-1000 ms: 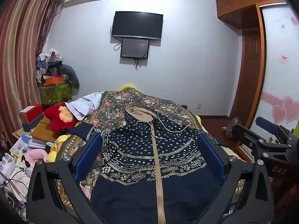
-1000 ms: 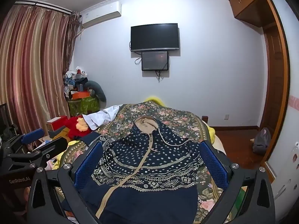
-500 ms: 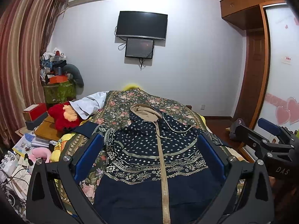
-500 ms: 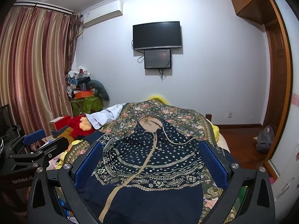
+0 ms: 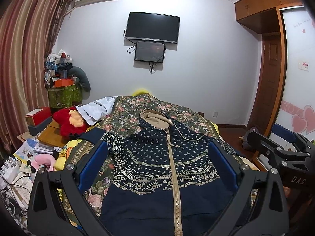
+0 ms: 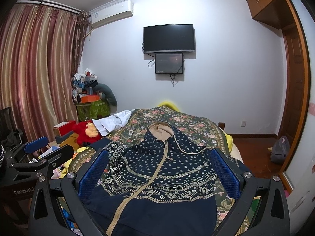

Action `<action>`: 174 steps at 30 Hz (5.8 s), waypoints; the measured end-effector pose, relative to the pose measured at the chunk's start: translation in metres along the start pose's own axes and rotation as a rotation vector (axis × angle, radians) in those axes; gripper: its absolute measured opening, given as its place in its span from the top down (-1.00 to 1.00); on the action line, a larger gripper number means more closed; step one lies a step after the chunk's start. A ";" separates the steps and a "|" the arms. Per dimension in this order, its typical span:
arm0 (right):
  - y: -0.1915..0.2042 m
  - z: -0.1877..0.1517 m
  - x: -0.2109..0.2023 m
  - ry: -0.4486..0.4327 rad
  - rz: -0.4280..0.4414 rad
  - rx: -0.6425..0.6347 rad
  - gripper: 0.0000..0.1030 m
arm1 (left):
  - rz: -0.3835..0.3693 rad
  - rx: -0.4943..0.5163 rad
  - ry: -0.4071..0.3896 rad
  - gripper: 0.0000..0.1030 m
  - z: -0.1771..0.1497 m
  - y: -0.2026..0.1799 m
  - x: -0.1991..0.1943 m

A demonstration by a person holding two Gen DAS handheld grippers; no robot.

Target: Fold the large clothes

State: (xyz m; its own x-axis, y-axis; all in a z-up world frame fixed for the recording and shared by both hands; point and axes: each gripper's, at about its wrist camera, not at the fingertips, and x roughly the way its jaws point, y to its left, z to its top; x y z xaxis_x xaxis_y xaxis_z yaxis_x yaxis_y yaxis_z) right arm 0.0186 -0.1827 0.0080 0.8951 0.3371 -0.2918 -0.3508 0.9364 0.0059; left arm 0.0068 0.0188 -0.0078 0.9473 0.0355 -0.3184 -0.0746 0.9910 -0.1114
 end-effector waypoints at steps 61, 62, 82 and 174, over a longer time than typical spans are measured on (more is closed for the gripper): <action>-0.001 0.033 0.048 -0.026 -0.017 -0.028 -1.00 | 0.011 -0.031 0.010 -0.98 0.030 0.038 0.039; -0.001 0.038 0.060 -0.024 -0.009 -0.028 -1.00 | 0.024 -0.040 0.018 -0.98 0.034 0.046 0.048; 0.024 0.044 0.345 0.363 0.024 -0.023 -1.00 | 0.335 -0.230 0.388 -0.98 0.028 0.252 0.284; 0.046 -0.051 0.467 0.730 0.289 -0.241 -0.64 | 0.053 -0.059 0.810 -0.08 -0.079 0.156 0.391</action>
State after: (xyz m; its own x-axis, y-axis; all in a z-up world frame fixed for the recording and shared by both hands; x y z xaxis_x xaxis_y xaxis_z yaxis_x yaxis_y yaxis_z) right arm 0.4066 0.0132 -0.1766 0.3848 0.3359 -0.8597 -0.6643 0.7474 -0.0053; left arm 0.3405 0.1771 -0.2244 0.4245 -0.0449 -0.9043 -0.1505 0.9814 -0.1193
